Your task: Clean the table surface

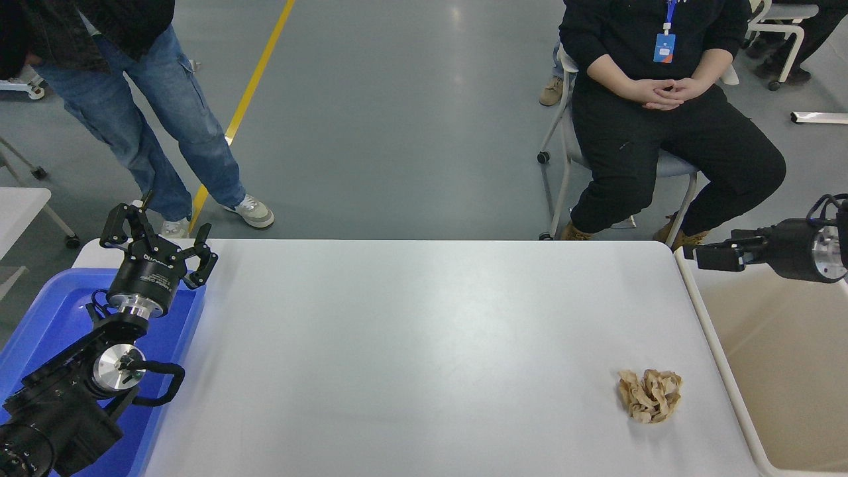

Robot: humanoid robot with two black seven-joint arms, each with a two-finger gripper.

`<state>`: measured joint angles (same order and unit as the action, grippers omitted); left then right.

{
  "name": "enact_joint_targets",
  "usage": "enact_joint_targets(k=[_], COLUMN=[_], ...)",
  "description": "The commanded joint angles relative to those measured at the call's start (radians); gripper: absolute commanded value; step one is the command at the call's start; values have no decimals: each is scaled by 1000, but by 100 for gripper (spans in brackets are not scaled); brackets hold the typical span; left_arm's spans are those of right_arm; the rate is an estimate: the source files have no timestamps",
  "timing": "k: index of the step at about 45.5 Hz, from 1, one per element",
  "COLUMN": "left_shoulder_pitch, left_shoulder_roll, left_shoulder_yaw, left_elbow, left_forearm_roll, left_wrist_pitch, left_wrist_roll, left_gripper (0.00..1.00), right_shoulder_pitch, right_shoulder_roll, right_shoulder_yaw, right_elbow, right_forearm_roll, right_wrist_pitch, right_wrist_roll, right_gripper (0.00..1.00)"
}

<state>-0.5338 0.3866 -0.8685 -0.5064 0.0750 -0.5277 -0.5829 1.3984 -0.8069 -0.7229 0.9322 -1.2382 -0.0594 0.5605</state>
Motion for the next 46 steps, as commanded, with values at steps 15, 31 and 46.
enact_joint_targets(k=[15,31,46], left_shoulder_pitch=[0,0,0], left_shoulder_roll=[0,0,0], left_shoulder_yaw=[-1,0,0], left_elbow=[0,-1,0], left_forearm_roll=[0,0,0], left_wrist_pitch=[0,0,0], left_wrist_roll=[0,0,0], left_gripper=[100,100,100], right_shoulder_pitch=[-19,-61,-223], right_shoulder_roll=[-57,20,60], right_shoulder_yaw=[-92,-64,31], right_elbow=[186,188,45], right_forearm_roll=[-346,-322,-291], right_wrist_pitch=[1,-3,-16], right_wrist_roll=[7,1,-2], right_gripper=[98,98,98])
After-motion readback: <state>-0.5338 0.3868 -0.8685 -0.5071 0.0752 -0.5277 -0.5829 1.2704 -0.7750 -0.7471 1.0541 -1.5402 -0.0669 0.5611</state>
